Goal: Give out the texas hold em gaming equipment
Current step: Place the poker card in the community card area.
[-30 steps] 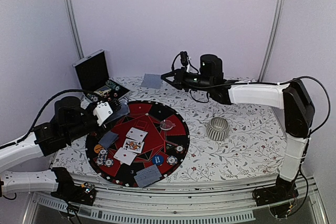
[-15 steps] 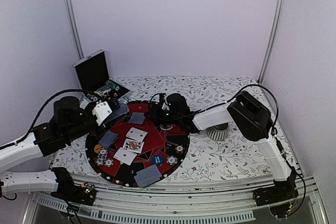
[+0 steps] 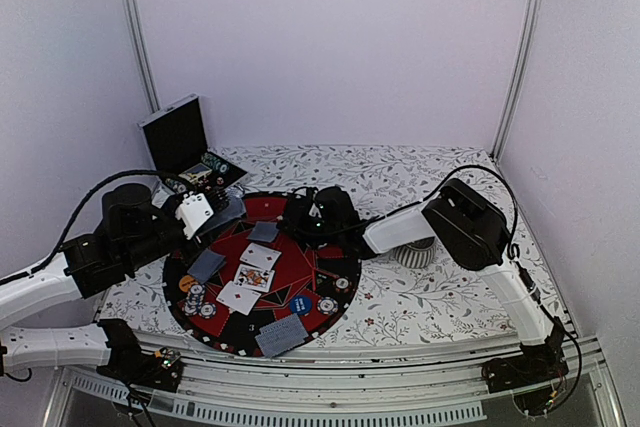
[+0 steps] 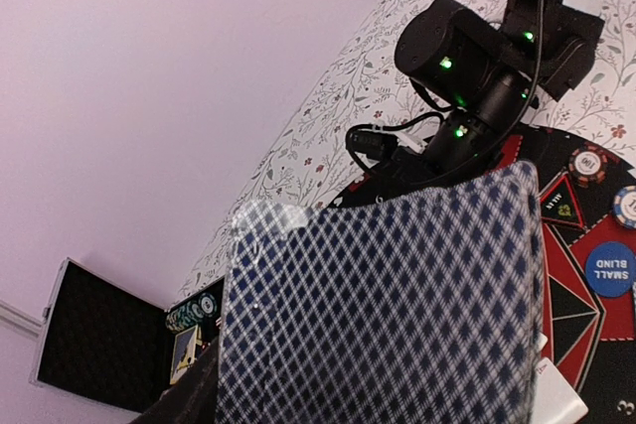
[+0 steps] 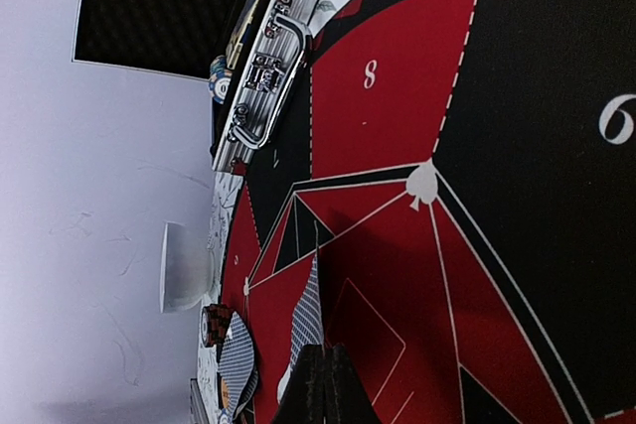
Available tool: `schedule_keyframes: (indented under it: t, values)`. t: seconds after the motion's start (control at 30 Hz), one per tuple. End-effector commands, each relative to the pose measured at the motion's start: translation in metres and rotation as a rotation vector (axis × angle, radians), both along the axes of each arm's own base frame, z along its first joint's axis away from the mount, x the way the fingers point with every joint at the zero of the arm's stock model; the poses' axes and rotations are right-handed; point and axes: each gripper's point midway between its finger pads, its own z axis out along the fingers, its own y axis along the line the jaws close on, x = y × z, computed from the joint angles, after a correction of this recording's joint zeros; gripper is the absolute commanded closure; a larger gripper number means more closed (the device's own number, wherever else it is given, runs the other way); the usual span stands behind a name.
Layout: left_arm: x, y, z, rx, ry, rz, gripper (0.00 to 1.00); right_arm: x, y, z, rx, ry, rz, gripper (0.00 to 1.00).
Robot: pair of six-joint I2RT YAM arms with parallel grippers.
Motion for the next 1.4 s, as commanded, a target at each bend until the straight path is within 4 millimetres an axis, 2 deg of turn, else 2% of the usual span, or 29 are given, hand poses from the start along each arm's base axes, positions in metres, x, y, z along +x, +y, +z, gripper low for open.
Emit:
schedule_keyframes:
  t: [0.0, 0.2, 0.33, 0.63, 0.83, 1.0, 1.03, 1.1, 1.23, 1.27, 1.3, 1.37]
  values:
    - [0.004, 0.002, 0.017, -0.031, -0.032, 0.011, 0.47, 0.001, 0.002, 0.001, -0.01, -0.015, -0.01, 0.98]
    - [0.004, 0.002, 0.017, -0.032, -0.031, 0.01, 0.47, -0.01, 0.004, 0.025, -0.009, -0.063, 0.009, 0.98]
    - [0.004, 0.002, 0.018, -0.032, -0.033, 0.011, 0.47, -0.012, 0.003, 0.025, -0.011, -0.058, 0.016, 0.97]
    - [0.003, 0.002, 0.018, -0.034, -0.034, 0.007, 0.47, -0.014, -0.004, 0.037, -0.019, -0.078, 0.001, 0.97]
    - [0.003, 0.002, 0.018, -0.034, -0.035, 0.008, 0.47, -0.017, -0.002, 0.03, -0.017, -0.056, 0.02, 0.87]
    - [0.003, 0.002, 0.019, -0.035, -0.035, 0.008, 0.47, -0.017, -0.005, 0.032, -0.027, -0.065, 0.012, 0.68]
    - [0.003, 0.001, 0.018, -0.035, -0.034, 0.006, 0.47, -0.017, -0.007, 0.054, -0.009, -0.096, 0.006, 0.65]
    - [0.003, 0.002, 0.019, -0.035, -0.036, 0.005, 0.47, -0.017, -0.012, 0.068, -0.011, -0.126, -0.006, 0.6]
    - [0.003, 0.002, 0.019, -0.035, -0.037, 0.005, 0.47, -0.021, -0.023, 0.092, -0.064, -0.217, -0.043, 0.42]
    - [0.003, 0.002, 0.019, -0.034, -0.036, 0.005, 0.47, -0.023, -0.026, 0.098, -0.083, -0.248, -0.045, 0.37]
    - [0.003, 0.002, 0.018, -0.033, -0.036, 0.006, 0.47, -0.025, -0.029, 0.103, -0.097, -0.267, -0.049, 0.27]
    - [0.003, 0.002, 0.018, -0.033, -0.036, 0.005, 0.47, -0.028, -0.038, 0.12, -0.128, -0.319, -0.061, 0.01]
